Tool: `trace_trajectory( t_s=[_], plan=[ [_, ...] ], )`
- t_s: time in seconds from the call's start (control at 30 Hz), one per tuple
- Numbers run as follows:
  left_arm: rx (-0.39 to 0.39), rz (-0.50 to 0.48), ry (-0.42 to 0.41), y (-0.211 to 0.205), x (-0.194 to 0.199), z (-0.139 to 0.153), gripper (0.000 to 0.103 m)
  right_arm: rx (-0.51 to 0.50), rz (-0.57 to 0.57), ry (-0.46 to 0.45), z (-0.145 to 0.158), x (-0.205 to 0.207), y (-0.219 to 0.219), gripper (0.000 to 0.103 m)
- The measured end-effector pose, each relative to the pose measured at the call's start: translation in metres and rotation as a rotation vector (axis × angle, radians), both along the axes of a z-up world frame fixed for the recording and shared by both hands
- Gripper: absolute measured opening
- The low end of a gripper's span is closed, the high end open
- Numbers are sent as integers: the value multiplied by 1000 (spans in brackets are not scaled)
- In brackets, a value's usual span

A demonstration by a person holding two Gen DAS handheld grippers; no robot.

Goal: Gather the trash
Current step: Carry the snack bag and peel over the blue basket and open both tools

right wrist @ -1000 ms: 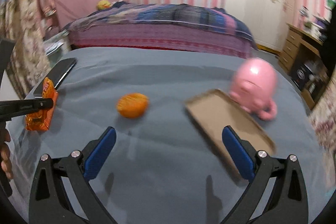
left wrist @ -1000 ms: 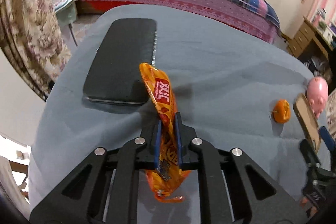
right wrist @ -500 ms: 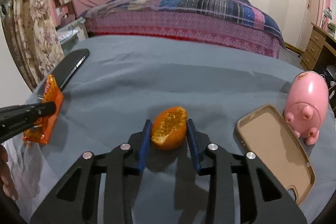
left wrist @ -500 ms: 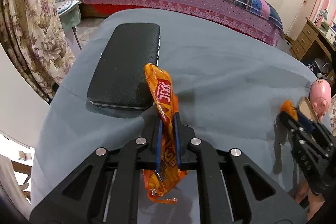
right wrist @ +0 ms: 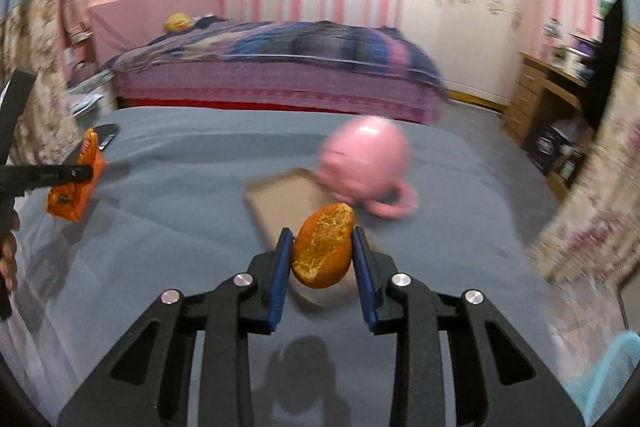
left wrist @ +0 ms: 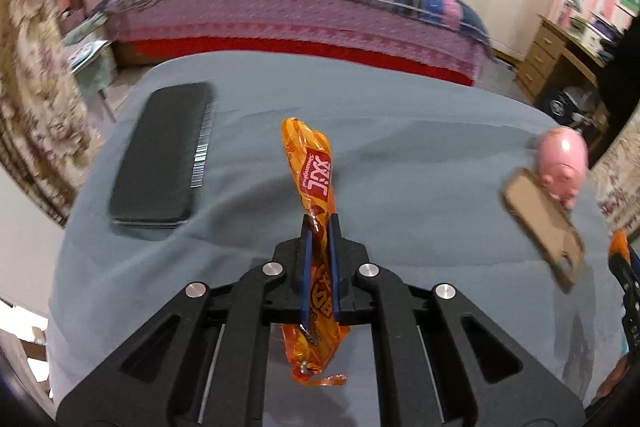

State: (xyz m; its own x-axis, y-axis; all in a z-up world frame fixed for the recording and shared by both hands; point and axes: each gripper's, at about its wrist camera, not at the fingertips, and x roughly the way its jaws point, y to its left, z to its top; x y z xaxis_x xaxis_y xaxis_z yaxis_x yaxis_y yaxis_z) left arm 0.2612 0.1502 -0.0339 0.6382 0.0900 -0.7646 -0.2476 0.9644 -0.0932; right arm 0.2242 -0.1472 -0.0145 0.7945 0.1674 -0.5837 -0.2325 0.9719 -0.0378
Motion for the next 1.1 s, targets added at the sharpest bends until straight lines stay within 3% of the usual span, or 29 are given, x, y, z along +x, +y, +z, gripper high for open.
trace_trajectory(
  t_s=[0.33, 0.43, 0.57, 0.73, 0.87, 1.1],
  plan=[
    [5, -228, -65, -115, 1, 23, 6, 4, -315, -42, 29, -77, -133, 30],
    [-9, -302, -71, -156, -1, 29, 6, 43, -408, -43, 28, -98, -171, 30],
    [11, -416, -94, -212, -13, 35, 6, 5, -518, -44, 21, -118, -209, 30],
    [29, -545, -112, -273, -30, 39, 6, 9, -592, -60, 21, -133, -246, 30],
    [6, -598, -110, -298, -36, 38, 6, 4, -625, -63, 17, -137, -268, 30],
    [52, -666, -120, -336, -47, 33, 5, 28, -679, -72, 14, -151, -294, 30]
  ],
)
